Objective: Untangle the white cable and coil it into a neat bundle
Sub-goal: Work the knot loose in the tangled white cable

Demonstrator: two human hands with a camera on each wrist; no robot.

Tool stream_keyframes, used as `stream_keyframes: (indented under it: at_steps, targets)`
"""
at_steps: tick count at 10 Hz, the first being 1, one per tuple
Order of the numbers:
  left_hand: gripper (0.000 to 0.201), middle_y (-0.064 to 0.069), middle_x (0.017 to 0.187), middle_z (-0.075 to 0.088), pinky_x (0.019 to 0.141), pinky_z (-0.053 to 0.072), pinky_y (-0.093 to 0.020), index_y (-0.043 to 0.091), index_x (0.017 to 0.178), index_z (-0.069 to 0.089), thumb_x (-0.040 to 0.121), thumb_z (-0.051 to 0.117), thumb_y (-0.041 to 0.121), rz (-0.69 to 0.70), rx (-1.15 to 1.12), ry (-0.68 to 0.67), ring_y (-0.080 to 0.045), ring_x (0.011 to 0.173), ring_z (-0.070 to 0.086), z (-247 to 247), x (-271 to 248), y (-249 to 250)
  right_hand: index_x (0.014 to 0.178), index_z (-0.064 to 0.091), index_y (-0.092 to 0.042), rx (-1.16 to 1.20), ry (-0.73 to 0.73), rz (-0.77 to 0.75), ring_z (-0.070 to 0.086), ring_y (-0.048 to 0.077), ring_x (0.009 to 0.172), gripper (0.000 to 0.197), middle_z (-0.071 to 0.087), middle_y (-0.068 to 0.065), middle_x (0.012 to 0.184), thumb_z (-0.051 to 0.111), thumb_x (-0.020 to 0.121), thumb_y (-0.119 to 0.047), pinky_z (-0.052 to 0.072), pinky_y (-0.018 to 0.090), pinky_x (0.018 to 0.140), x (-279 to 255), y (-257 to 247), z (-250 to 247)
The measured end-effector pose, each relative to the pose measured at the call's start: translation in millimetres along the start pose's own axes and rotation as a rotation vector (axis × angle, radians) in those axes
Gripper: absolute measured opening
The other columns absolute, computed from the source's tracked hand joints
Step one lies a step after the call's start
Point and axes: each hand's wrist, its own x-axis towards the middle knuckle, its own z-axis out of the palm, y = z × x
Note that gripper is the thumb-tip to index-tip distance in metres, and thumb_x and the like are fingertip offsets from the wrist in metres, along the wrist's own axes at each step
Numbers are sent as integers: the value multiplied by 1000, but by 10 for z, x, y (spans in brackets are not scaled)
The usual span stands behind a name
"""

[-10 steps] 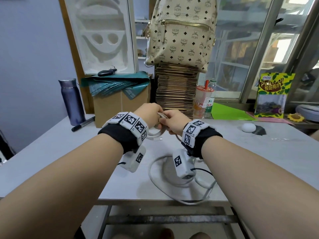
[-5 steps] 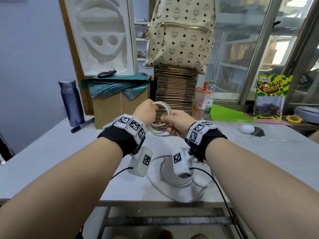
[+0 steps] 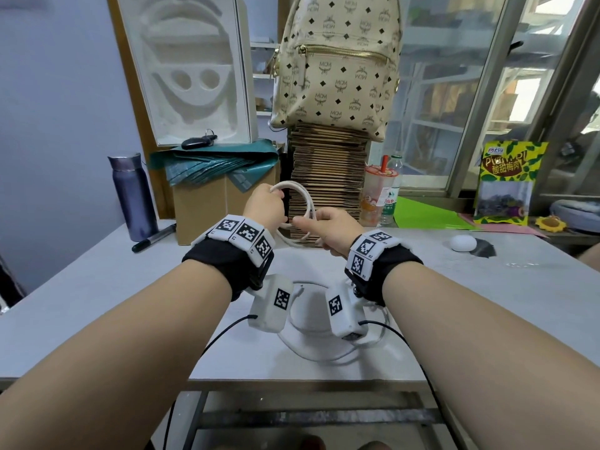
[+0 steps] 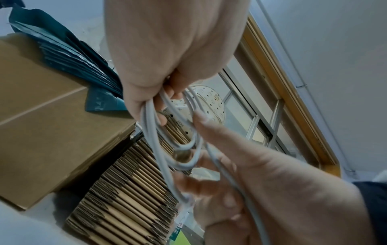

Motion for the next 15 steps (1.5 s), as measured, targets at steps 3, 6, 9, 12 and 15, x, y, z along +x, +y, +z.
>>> stream_keyframes:
  at_steps: [3,6,9,12,15]
  targets:
    - [32,-7,97,50,89,46,-43,4,119,50,102,28,20,0,-23,187,-36,103,62,-5,43,-88,107,43,-16,155,29,182,60,15,65,50,62,6,94,77,75,-33,58,34,74,60,70,63]
    - [30,-5,80,50,83,49,-36,1,117,52,100,30,12,-84,-222,226,-36,94,62,24,105,-121,105,60,-10,89,-199,189,62,9,49,38,68,1,86,43,97,-42,40,14,40,45,-22,197]
    - [34,-9,81,54,78,46,-39,-2,129,45,99,29,2,-215,-470,208,-19,63,62,22,62,-186,81,53,-12,220,-73,210,34,8,35,28,61,5,75,35,101,-18,26,13,34,95,-107,201]
    - [34,-21,102,57,80,54,-46,-2,132,42,101,31,5,-227,-575,171,-10,35,59,19,-2,-144,88,65,-5,235,44,94,34,13,47,18,44,4,60,71,81,-21,29,25,46,158,5,150]
    - [19,-5,71,45,79,55,-43,5,105,51,100,33,8,-193,-520,69,-19,53,56,110,-61,-88,66,39,-18,259,33,183,38,5,32,33,35,0,61,36,96,-8,29,17,35,164,-55,97]
